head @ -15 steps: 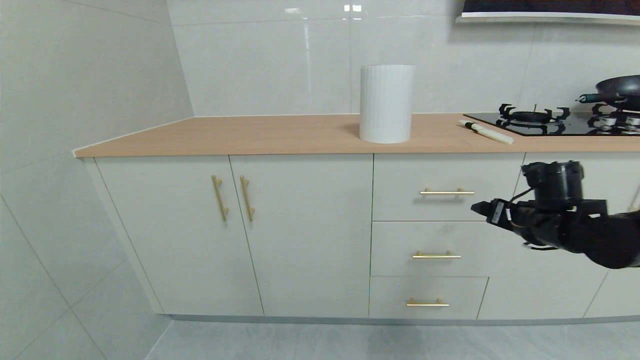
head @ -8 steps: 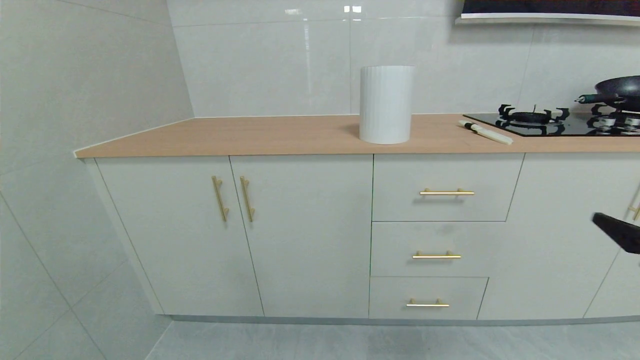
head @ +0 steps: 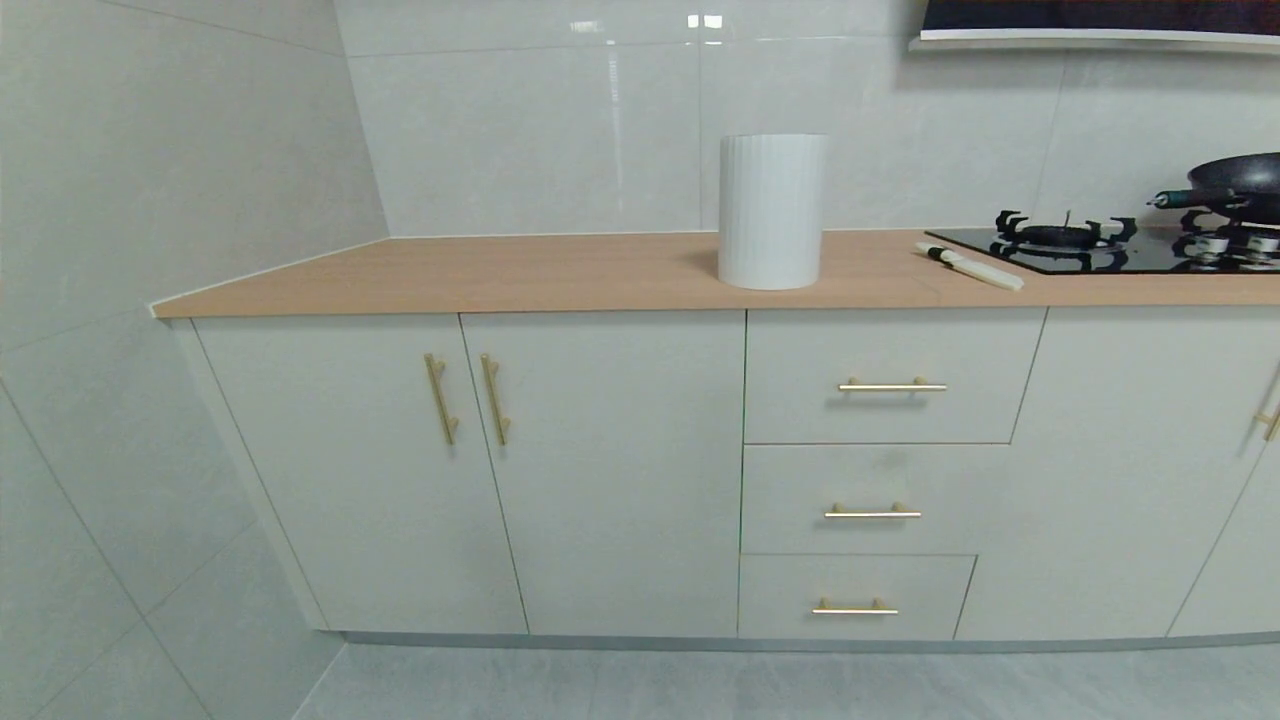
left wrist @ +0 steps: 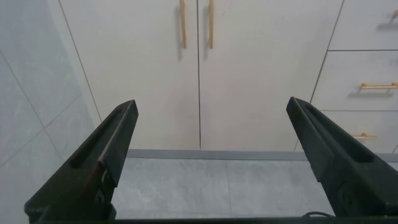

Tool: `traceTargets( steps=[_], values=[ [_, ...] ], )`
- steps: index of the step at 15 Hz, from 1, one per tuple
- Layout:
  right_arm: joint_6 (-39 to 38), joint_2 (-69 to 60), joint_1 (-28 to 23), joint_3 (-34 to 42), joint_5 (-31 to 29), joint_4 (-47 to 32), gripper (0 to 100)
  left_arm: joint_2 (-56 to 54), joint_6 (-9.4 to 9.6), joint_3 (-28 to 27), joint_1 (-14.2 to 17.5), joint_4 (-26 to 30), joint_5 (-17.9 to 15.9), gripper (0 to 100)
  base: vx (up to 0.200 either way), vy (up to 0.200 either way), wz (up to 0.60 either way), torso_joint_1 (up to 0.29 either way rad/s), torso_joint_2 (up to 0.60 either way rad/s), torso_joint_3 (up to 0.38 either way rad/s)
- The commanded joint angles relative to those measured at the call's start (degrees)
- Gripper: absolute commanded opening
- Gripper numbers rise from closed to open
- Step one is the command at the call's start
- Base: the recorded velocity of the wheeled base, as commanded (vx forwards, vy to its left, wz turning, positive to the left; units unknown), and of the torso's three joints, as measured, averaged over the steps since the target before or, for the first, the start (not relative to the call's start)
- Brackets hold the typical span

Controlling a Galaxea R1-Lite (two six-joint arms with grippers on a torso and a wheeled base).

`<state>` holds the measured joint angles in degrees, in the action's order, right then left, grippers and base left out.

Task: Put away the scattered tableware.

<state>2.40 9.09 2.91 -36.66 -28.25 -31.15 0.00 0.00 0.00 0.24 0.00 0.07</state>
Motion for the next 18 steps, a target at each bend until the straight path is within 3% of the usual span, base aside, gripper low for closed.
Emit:
traceTargets(
  steps=[1, 4, 6, 8, 10, 12, 16, 18],
  values=[
    [0.32, -7.07, -1.95, -0.17, -0.41, -0.49, 100, 0.00, 0.00, 0.00, 0.02, 0.00, 0.01, 100, 0.000, 0.000, 0.00, 0.000, 0.00, 0.000],
    [4.01, -9.09, -3.09, 4.31, 0.74, 1.09, 100, 0.00, 0.00, 0.00, 0.02, 0.00, 0.01, 100, 0.000, 0.000, 0.00, 0.000, 0.00, 0.000],
    [1.82, -9.09, -3.09, 12.14, 11.46, 7.50, 100, 0.00, 0.00, 0.00, 0.02, 0.00, 0.01, 100, 0.000, 0.000, 0.00, 0.000, 0.00, 0.000],
    [-1.61, -9.09, -3.09, 22.86, 22.71, 20.16, 100, 0.00, 0.00, 0.00, 0.02, 0.00, 0.01, 100, 0.000, 0.000, 0.00, 0.000, 0.00, 0.000],
    [-2.05, -9.09, -3.09, 31.03, 29.92, 29.13, 100, 0.00, 0.00, 0.00, 0.02, 0.00, 0.01, 100, 0.000, 0.000, 0.00, 0.000, 0.00, 0.000],
    [-1.96, -9.09, -3.09, 34.37, 32.82, 30.36, 100, 0.00, 0.00, 0.00, 0.02, 0.00, 0.01, 100, 0.000, 0.000, 0.00, 0.000, 0.00, 0.000],
    [-4.60, -9.09, -3.09, 35.25, 32.82, 31.32, 100, 0.00, 0.00, 0.00, 0.02, 0.00, 0.01, 100, 0.000, 0.000, 0.00, 0.000, 0.00, 0.000],
    [-1.43, -9.09, -3.09, 35.78, 31.41, 31.85, 100, 0.00, 0.00, 0.00, 0.02, 0.00, 0.01, 100, 0.000, 0.000, 0.00, 0.000, 0.00, 0.000]
  ],
)
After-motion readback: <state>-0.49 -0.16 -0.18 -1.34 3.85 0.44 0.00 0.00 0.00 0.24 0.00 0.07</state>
